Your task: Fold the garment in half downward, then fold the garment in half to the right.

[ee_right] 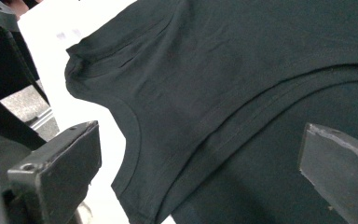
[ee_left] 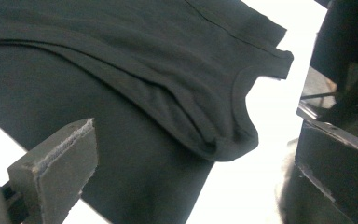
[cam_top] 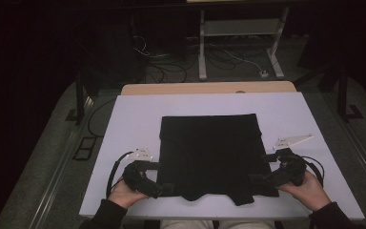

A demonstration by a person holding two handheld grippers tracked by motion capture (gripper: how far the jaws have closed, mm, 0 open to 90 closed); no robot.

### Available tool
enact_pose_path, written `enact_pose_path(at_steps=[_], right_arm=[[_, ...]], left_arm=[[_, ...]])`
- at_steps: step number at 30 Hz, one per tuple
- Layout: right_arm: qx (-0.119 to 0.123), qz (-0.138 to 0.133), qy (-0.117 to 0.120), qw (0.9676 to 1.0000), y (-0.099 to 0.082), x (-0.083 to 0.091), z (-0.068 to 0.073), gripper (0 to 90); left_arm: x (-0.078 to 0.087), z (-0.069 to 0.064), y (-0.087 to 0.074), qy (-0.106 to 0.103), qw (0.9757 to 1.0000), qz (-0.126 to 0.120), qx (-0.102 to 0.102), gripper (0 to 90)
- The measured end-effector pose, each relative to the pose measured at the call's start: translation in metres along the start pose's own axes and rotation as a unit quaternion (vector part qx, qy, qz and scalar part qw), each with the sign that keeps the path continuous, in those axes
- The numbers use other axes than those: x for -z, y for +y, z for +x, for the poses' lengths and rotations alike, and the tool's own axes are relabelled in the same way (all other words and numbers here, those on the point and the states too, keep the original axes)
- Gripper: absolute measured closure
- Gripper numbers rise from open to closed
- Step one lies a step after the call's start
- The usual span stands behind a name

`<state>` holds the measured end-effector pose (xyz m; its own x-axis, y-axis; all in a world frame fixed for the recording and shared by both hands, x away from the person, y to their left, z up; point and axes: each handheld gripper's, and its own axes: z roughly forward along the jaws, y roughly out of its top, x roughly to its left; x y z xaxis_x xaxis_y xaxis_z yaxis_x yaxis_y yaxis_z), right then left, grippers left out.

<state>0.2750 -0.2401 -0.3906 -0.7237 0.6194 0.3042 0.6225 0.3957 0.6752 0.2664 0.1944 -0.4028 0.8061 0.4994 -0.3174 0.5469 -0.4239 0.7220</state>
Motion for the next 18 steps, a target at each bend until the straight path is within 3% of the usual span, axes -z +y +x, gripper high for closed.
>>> enact_pose_path(at_steps=[5,12,18], right_arm=[[0.013,-0.001,-0.019,0.9997,0.012,-0.007,0.000,0.0],[0.020,-0.027,-0.014,0.9993,0.033,-0.011,-0.001,0.0],[0.027,-0.031,-0.016,0.9990,0.052,-0.017,-0.002,0.0]], left_arm=[[0.004,0.001,-0.005,0.019,0.9998,-0.006,-0.006,0.0],[0.009,0.004,-0.008,0.041,0.9987,-0.028,-0.007,0.0],[0.016,0.005,-0.012,0.058,0.9972,-0.047,-0.007,0.0]])
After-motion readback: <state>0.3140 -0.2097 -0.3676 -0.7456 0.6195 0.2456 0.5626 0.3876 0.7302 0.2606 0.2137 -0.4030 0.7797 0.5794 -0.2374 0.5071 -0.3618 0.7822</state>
